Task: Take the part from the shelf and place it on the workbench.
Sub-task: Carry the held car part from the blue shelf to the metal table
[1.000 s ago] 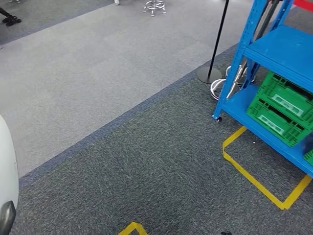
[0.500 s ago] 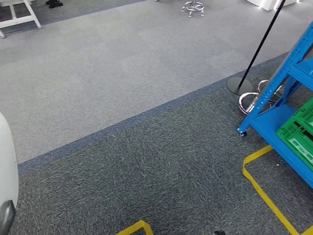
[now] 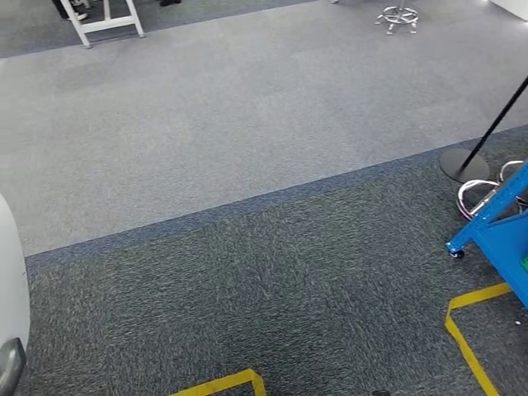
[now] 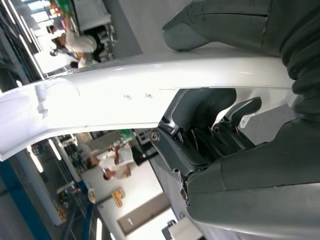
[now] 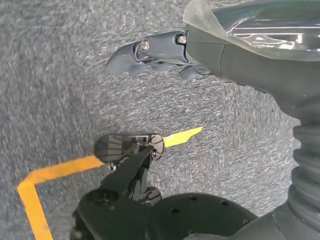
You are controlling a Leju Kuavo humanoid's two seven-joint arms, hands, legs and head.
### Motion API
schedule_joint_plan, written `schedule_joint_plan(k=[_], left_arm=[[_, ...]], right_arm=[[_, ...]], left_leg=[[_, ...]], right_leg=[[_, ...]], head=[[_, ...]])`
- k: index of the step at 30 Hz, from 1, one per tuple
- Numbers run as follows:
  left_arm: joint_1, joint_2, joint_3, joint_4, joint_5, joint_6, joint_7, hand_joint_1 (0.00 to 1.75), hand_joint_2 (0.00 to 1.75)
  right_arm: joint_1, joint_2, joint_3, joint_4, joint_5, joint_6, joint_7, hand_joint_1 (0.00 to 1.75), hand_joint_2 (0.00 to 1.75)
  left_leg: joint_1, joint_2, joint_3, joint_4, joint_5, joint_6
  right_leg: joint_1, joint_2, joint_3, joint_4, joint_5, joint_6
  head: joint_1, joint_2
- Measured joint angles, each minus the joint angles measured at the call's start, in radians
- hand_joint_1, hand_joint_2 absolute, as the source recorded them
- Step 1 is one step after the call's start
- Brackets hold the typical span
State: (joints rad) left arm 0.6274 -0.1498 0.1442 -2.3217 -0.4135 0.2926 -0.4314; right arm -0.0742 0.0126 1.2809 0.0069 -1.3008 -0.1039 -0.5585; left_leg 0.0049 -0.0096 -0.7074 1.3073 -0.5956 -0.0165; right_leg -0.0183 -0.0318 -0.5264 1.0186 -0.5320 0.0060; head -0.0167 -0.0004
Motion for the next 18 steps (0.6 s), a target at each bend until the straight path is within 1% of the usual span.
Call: schedule_joint_plan(k=[1,2,3,4,5,6,7,8,9,10,11,12,13,14,15,16,17,18], left_arm=[[0.0,0.0,0.0,0.0,0.0,0.0,0.0,1.75,1.75],[0.0,0.0,0.0,0.0,0.0,0.0,0.0,1.75,1.75],[0.0,0.0,0.0,0.0,0.0,0.0,0.0,1.75,1.75],[0.0,0.0,0.0,0.0,0.0,0.0,0.0,1.75,1.75],[-0.001,0.0,0.0,0.0,0.0,0.0,0.0,1.75,1.75],[-0.001,0.0,0.0,0.0,0.0,0.0,0.0,1.75,1.75],[0.0,0.0,0.0,-0.001,-0.001,0.0,0.0,1.75,1.75],[0.002,0.0,0.0,-0.001,-0.002,0.001,0.0,1.75,1.75],[0.004,0.0,0.0,-0.001,-0.004,0.003,0.001,1.75,1.75],[0.005,0.001,-0.001,-0.002,-0.006,0.004,0.001,1.75,1.75],[0.004,0.001,-0.002,-0.002,-0.008,0.006,0.002,1.75,1.75],[0.004,0.002,-0.004,-0.002,-0.01,0.008,0.002,1.75,1.75],[0.003,0.002,-0.007,-0.002,-0.014,0.01,0.002,1.75,1.75],[0.003,0.003,-0.01,-0.002,-0.019,0.014,0.003,1.75,1.75],[0.004,0.004,-0.012,-0.002,-0.026,0.017,0.003,1.75,1.75],[0.004,0.005,-0.015,-0.002,-0.032,0.02,0.004,1.75,1.75],[0.004,0.006,-0.017,-0.002,-0.037,0.022,0.005,1.75,1.75],[0.004,0.006,-0.019,-0.002,-0.04,0.024,0.005,1.75,1.75]], right_arm=[[-0.001,0.0,0.0,0.0,0.0,0.0,0.0,0.0,1.75],[-0.002,0.0,0.0,0.0,0.0,0.0,0.0,0.0,1.75],[-0.004,0.0,0.0,0.0,0.0,0.0,0.0,0.0,1.75],[-0.005,0.0,0.0,0.0,0.0,0.0,0.0,0.0,1.75],[-0.005,0.0,0.0,0.0,0.0,0.0,0.0,0.0,1.75],[-0.005,0.0,0.0,0.0,0.0,0.0,0.0,0.0,1.75],[-0.006,0.0,0.001,0.0,0.0,0.0,0.0,0.0,1.75],[-0.007,0.001,0.001,0.0,-0.001,0.0,0.0,0.0,1.75],[-0.01,0.001,0.001,0.0,-0.003,0.0,-0.001,0.0,1.75],[-0.012,0.002,0.002,0.0,-0.005,0.001,-0.001,0.0,1.75],[-0.012,0.002,0.002,0.0,-0.007,0.001,-0.002,0.0,1.75],[-0.012,0.002,0.003,0.0,-0.009,0.001,-0.003,0.0,1.75],[-0.009,0.002,0.004,0.0,-0.011,0.002,-0.003,0.0,1.75],[-0.007,0.002,0.006,0.0,-0.014,0.003,-0.002,0.0,1.75],[-0.004,0.002,0.008,0.0,-0.016,0.004,-0.002,0.0,1.75],[-0.003,0.002,0.01,0.0,-0.018,0.004,-0.002,0.0,1.75],[-0.002,0.002,0.011,0.0,-0.019,0.004,-0.002,0.0,1.75],[-0.002,0.002,0.012,0.0,-0.02,0.004,-0.002,0.0,1.75]], left_leg=[[0.0,0.002,0.013,-0.027,0.025,0.001],[0.0,0.011,0.042,-0.085,0.06,0.004],[-0.004,0.034,0.076,-0.152,0.088,0.009],[-0.01,0.059,0.106,-0.212,0.107,0.016],[-0.016,0.08,0.125,-0.25,0.114,0.022],[-0.022,0.091,0.131,-0.267,0.11,0.029],[-0.026,0.083,0.131,-0.271,0.109,0.035],[-0.024,0.069,0.133,-0.276,0.111,0.04],[-0.022,0.058,0.136,-0.282,0.114,0.046],[-0.019,0.046,0.14,-0.288,0.118,0.053],[-0.015,0.036,0.144,-0.293,0.12,0.058],[-0.015,0.025,0.145,-0.294,0.12,0.062],[-0.015,0.013,0.144,-0.294,0.12,0.065],[-0.015,-0.001,0.145,-0.294,0.119,0.067],[-0.015,-0.016,0.146,-0.293,0.118,0.067],[-0.014,-0.031,0.148,-0.293,0.117,0.066],[-0.013,-0.046,0.152,-0.291,0.114,0.064],[-0.011,-0.059,0.154,-0.29,0.111,0.059]], right_leg=[[0.0,-0.014,0.003,0.0,-0.003,0.001],[0.001,-0.026,0.007,0.0,-0.006,0.003],[0.001,-0.037,0.011,0.0,-0.009,0.006],[0.003,-0.047,0.013,0.0,-0.014,0.011],[0.004,-0.056,0.014,0.0,-0.018,0.017],[0.006,-0.067,0.015,-0.002,-0.022,0.022],[0.007,-0.079,0.022,-0.004,-0.025,0.027],[0.006,-0.088,0.027,-0.006,-0.028,0.032],[0.005,-0.079,0.031,-0.002,-0.035,0.037],[0.004,-0.056,0.025,0.018,-0.049,0.041],[0.003,-0.025,0.004,0.061,-0.073,0.044],[0.003,0.006,-0.027,0.122,-0.101,0.045],[0.003,0.023,-0.065,0.192,-0.128,0.046],[0.003,0.029,-0.099,0.248,-0.143,0.048],[0.002,0.031,-0.12,0.273,-0.137,0.048],[0.001,0.032,-0.124,0.261,-0.113,0.049],[0.0,0.037,-0.109,0.211,-0.071,0.05],[-0.003,0.053,-0.084,0.144,-0.029,0.051]], head=[[0.0,0.0],[0.0,0.0],[0.0,0.0],[0.0,0.0],[0.0,0.0],[-0.001,0.0],[-0.001,0.0],[-0.001,0.0],[-0.001,0.0],[0.001,0.0],[0.003,0.0],[0.005,0.0],[0.006,0.0],[0.006,0.0],[0.006,0.0],[0.006,0.0],[0.006,0.0],[0.006,0.0]])
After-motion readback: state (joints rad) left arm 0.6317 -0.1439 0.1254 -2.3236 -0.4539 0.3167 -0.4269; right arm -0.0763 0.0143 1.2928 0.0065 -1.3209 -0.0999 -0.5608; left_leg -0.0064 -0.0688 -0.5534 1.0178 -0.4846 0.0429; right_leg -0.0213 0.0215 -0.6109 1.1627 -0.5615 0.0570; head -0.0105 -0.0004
